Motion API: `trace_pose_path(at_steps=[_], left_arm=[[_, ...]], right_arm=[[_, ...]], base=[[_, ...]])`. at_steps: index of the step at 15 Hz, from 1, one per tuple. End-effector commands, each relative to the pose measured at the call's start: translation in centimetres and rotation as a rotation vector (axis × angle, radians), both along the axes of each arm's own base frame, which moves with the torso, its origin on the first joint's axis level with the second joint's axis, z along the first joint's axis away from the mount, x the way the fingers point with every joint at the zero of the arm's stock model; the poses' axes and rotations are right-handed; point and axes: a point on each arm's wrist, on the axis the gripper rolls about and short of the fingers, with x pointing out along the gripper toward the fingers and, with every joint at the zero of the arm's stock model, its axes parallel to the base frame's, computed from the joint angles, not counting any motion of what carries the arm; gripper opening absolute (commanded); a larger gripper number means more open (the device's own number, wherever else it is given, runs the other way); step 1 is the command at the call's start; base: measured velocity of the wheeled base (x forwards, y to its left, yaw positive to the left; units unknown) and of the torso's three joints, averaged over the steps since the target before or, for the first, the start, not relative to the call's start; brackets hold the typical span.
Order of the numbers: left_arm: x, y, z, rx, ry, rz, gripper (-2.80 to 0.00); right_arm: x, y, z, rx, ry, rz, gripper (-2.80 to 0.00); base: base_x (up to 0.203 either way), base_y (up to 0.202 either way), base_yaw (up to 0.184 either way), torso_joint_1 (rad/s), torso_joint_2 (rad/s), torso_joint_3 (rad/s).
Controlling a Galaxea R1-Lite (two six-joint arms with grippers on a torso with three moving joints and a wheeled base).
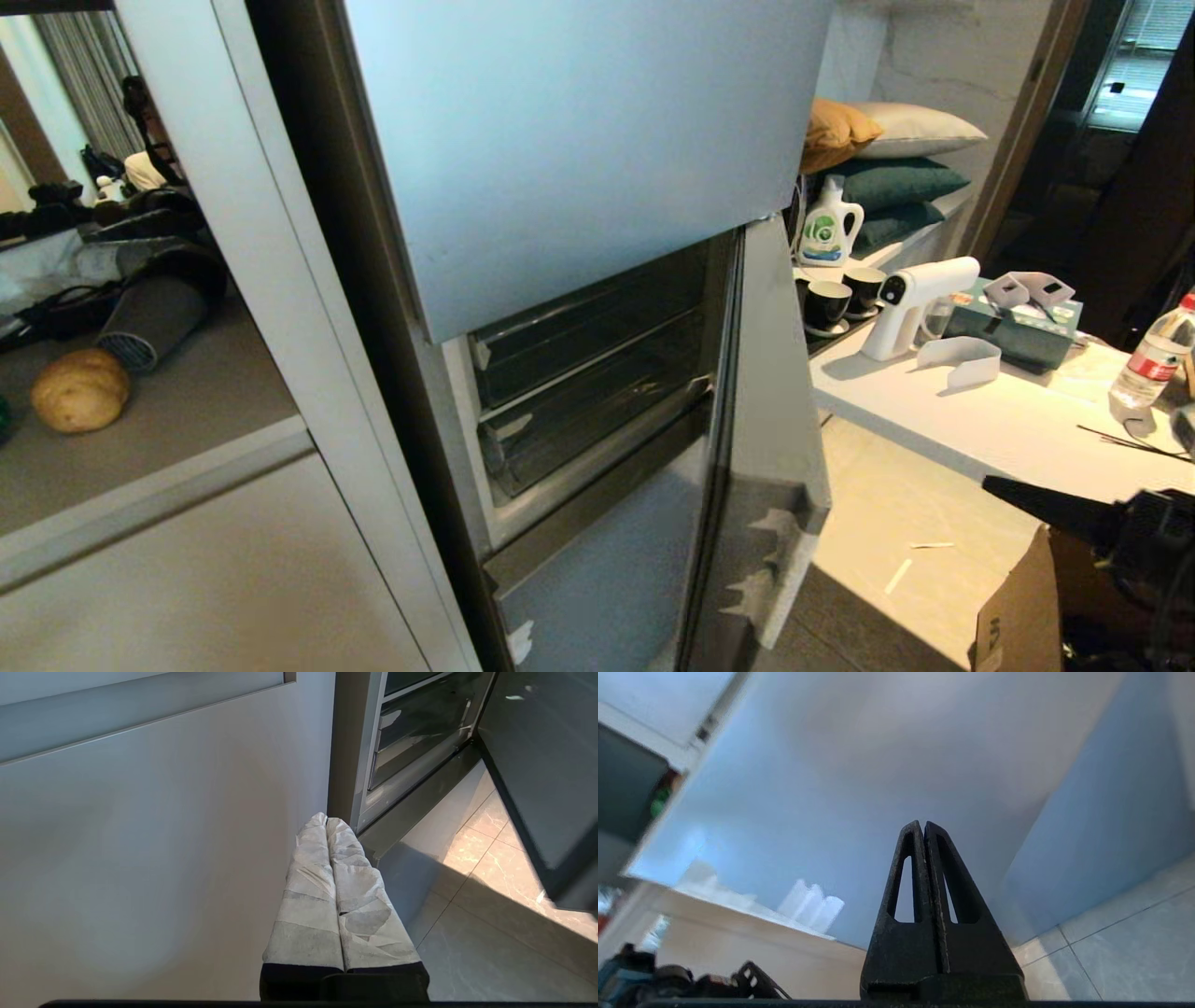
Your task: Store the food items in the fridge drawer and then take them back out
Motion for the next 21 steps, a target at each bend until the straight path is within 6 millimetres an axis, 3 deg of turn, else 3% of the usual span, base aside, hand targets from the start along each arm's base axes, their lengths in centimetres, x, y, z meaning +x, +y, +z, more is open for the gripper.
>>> trace_pose_path(at_steps=[1, 3, 6, 10, 16, 21], left_arm=[[0.1, 0.0, -0.3, 0.0, 0.011, 0.0, -2.8], [0.1, 0.0, -0.3, 0.0, 0.011, 0.0, -2.8], [0.1, 0.0, -0.3, 0.0, 0.011, 0.0, -2.8], [0.1, 0.0, -0.3, 0.0, 0.011, 0.0, -2.8], [0.1, 0.0, -0.3, 0.0, 0.011, 0.0, -2.8], [0.1, 0.0, -0.3, 0.0, 0.011, 0.0, -2.8]], right_arm=[[3.9, 4.3, -1.4, -0.063, 0.07, -0.019, -2.8], [7.0, 8.1, -3.1, -0.157, 0.092, -0.038, -2.8], [10.1, 13.2, -3.0, -0.204, 0.013, 0.029, -2.8], [12.5, 16.8, -3.5, -0.21, -0.029, 0.066, -2.8], [19.3, 23.4, -4.7, -0.221, -0.108, -0.038, -2.8], [22.1, 25.5, -4.9, -0.256, -0.063, -0.077, -2.8]], base=[[0.0, 0.0, 0.0, 0.0, 0.0, 0.0], [0.0, 0.0, 0.0, 0.0, 0.0, 0.0], [0.0, 0.0, 0.0, 0.0, 0.0, 0.0], [0.0, 0.0, 0.0, 0.0, 0.0, 0.0], [0.0, 0.0, 0.0, 0.0, 0.0, 0.0], [0.0, 0.0, 0.0, 0.0, 0.0, 0.0]])
